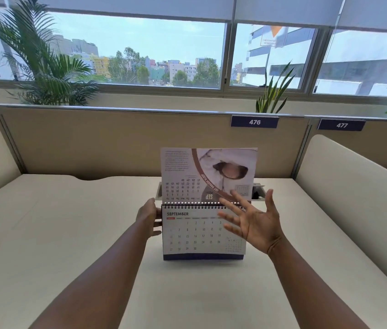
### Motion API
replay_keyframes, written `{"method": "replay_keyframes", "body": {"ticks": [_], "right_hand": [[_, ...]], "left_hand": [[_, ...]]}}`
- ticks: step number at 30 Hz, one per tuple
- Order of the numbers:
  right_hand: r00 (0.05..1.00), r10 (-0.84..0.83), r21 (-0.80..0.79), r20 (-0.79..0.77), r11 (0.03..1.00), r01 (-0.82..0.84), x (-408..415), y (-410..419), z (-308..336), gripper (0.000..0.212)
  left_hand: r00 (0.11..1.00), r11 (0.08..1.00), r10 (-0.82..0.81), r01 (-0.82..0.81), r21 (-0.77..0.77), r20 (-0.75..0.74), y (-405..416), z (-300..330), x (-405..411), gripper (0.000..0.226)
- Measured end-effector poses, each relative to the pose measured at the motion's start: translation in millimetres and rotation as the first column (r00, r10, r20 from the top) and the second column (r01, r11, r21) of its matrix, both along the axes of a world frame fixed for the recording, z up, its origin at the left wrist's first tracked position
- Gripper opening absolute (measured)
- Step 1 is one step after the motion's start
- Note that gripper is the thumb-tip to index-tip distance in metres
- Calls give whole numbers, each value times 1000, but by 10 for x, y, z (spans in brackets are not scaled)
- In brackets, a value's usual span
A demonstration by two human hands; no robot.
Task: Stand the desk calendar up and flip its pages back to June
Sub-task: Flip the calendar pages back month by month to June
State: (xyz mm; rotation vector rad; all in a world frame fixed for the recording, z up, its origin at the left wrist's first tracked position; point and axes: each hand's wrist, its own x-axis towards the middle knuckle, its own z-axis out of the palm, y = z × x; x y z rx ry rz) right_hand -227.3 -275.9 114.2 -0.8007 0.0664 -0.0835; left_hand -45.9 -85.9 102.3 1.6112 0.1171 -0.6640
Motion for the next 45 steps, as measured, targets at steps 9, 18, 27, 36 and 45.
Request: {"method": "replay_keyframes", "body": {"ticks": [9, 18, 27, 36, 45], "right_hand": [[991, -110, -59, -71, 993, 106, 49, 3, -73, 83], [629, -723, -534, -286, 665, 521, 32, -11, -256, 11], [485, -777, -727, -400, 592, 348, 29, -48, -462, 23], [512, -777, -748, -367, 573, 334, -35, -44, -449, 15], [532, -790, -810, -304, 508, 292, -116, -49, -456, 26]], "left_hand": [[997, 997, -4, -2, 81, 74, 11, -28, -17, 50], [996, 998, -7, 1, 71, 89, -10, 2, -34, 51], [997, 997, -13, 7, 75, 80, -7, 28, -29, 54], [997, 997, -23, 17, 81, 76, 0, 36, -32, 55], [997, 996, -27, 20, 91, 75, -4, 39, -33, 55]]}}
